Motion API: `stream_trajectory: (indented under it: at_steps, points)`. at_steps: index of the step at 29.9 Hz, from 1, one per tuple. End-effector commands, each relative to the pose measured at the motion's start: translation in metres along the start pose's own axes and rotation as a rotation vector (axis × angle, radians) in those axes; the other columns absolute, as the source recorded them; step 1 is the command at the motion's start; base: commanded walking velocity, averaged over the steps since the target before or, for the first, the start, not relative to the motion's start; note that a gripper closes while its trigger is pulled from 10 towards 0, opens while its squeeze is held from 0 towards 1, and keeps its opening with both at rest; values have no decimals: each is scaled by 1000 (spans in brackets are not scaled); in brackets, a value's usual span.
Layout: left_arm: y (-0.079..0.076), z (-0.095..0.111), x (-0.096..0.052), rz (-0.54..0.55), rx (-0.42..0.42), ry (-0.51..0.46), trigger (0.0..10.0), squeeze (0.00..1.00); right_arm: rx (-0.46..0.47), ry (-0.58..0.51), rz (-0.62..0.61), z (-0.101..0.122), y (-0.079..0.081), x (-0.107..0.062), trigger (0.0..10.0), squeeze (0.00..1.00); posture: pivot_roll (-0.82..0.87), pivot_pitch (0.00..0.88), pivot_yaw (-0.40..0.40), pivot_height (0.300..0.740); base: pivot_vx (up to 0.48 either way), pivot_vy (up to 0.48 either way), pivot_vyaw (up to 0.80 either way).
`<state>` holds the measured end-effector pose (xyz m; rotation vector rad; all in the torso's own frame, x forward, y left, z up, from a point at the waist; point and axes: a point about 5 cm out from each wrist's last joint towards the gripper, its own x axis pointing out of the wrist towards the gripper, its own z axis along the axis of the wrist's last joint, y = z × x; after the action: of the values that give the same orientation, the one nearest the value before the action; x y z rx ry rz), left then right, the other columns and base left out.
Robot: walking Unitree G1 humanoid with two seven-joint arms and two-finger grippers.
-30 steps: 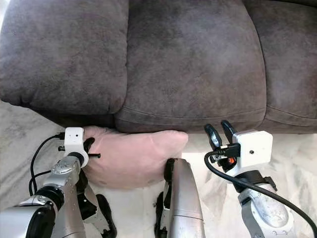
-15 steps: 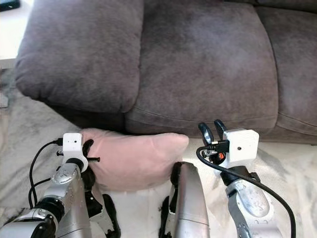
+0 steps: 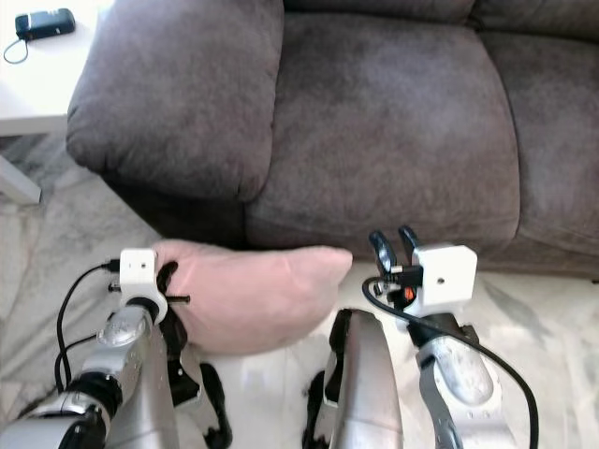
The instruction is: Move the pillow to the sofa from floor
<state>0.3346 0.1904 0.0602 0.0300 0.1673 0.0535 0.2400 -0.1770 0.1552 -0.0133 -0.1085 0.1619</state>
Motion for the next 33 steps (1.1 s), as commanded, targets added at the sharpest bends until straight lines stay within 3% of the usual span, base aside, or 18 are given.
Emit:
stream_trajectory:
  at_steps: [1, 23, 33]
  points:
    - [11, 5, 0, 44, -19, -30, 10000, 0, 3, 20, -23, -6, -5, -2, 10000, 0, -74, 289, -35, 509, -311, 0, 0]
    - [13, 11, 4, 52, -22, -35, 10000, 0, 13, 15, -47, -19, -7, 6, 10000, 0, -62, 225, -13, 509, -315, 0, 0]
    - [11, 16, 7, 42, -24, -41, 10000, 0, 21, 20, -56, -30, -7, 13, 10000, 0, -58, 155, 0, 509, -319, 0, 0]
